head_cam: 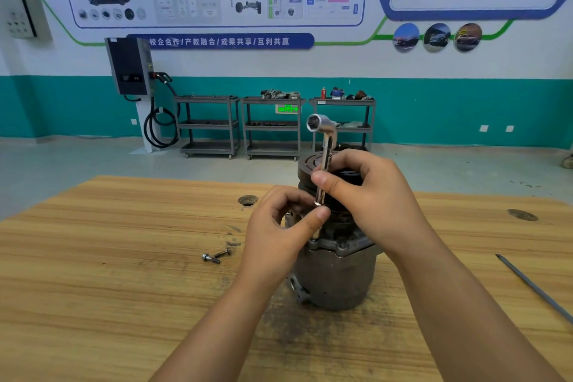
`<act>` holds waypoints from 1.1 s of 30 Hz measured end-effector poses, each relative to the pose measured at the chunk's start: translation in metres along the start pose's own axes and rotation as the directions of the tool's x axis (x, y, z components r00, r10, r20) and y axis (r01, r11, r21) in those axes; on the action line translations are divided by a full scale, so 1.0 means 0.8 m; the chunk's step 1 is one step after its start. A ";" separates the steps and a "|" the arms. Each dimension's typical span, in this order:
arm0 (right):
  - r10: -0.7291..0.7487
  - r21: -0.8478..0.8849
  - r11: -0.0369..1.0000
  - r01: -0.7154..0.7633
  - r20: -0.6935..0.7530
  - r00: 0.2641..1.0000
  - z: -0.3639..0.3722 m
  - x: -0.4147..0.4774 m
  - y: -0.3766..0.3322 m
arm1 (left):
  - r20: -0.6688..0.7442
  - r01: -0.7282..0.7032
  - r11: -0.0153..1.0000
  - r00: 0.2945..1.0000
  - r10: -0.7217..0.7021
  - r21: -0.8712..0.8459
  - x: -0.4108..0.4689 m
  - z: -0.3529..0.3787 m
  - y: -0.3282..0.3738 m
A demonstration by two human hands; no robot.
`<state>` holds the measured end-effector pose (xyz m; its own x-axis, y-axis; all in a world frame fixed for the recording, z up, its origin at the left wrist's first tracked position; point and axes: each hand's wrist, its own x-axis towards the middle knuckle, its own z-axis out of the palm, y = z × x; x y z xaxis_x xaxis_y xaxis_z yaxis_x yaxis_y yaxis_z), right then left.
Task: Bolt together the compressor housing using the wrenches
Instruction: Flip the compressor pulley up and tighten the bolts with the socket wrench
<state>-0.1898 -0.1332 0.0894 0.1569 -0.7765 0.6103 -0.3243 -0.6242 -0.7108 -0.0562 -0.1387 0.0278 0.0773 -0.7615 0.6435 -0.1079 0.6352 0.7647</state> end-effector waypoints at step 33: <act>0.047 -0.035 0.998 -0.047 -0.008 0.999 0.006 -0.002 0.000 | 0.046 -0.034 0.999 0.998 0.032 0.041 -0.002 0.005 0.005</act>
<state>-0.1858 -0.1324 0.0868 0.1341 -0.8042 0.5791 -0.3642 -0.5834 -0.7259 -0.0604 -0.1354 0.0295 0.0281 -0.7459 0.6655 -0.1512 0.6549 0.7404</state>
